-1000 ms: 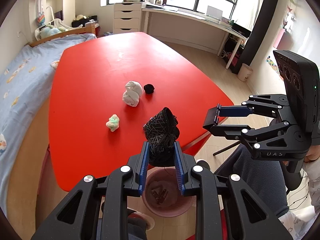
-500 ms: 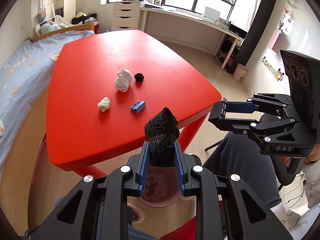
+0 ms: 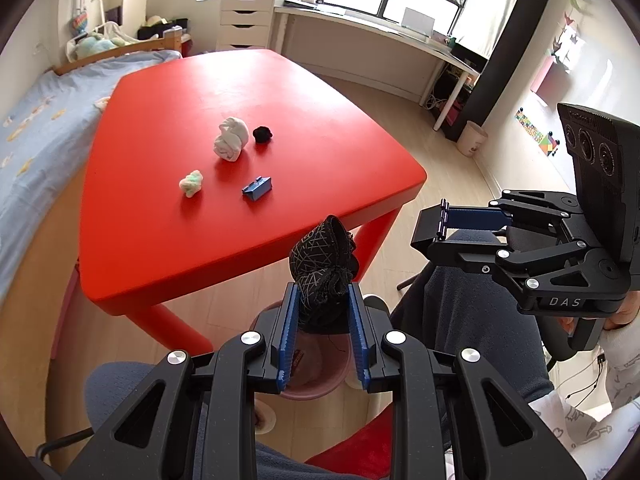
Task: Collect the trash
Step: 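Carry the black cloth and black clip over the pink bin, then open both tools to drop the black cloth and clip into the bin, then move both tools back over the black pompom and green fluffy ball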
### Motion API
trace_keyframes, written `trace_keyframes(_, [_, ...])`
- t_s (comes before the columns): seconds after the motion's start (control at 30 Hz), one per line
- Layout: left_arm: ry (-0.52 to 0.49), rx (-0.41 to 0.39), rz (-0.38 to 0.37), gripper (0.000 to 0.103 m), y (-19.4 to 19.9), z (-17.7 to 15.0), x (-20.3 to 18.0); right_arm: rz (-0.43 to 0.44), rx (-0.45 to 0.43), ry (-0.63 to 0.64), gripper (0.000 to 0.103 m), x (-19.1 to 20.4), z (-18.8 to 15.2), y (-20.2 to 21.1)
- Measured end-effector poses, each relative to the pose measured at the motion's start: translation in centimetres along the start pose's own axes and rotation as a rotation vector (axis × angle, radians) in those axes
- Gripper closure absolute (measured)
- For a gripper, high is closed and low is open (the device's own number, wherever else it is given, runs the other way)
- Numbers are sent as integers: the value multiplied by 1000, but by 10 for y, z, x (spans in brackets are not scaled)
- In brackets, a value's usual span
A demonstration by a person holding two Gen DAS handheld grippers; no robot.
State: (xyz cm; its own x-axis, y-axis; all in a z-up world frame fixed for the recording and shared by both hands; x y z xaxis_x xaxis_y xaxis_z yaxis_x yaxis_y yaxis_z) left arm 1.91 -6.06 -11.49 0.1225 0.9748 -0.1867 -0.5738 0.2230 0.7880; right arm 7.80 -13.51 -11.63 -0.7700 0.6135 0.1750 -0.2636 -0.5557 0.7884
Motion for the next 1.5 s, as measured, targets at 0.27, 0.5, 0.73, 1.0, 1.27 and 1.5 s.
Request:
trace_keyframes(0.27, [-4,0,-3,79,1,-1,0,8,0,-1,63,0,-1,0])
trace_keyframes(0.5, [-7,-5,-3,73,2,0,-1,17,14,-2,57,-1,-4,-2])
trace_keyframes(0.73, [31,-42,50,12,7,4,15,-13,-4,-22,9,-9,-3,-1])
trace_keyframes(1.0, [53,-27,82,8,5,4,26,-15,8,-42,4,-12,-3,-4])
trace_keyframes(1.27, [65,-26,85,8,5,4,30,-16,9,-57,3,-15,-1,-4])
trace_keyframes(1.5, [78,-22,84,8,4,6,33,-14,18,-69,3,-17,1,-6])
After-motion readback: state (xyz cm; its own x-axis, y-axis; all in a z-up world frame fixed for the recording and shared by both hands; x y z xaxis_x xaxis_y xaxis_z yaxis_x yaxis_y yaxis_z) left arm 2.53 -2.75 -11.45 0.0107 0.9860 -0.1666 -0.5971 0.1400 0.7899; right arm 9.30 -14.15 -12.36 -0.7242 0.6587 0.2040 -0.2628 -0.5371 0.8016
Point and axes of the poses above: each gripper's, at about its wrist camera, not at the fingertips, and y roughly against the way its jaws point, x to its left, z to its top, the point moved 10 cm from there along -y, roughly the way its jaws point, and after that the axes turned 3 degrees about -y, right-handed, at the moved point
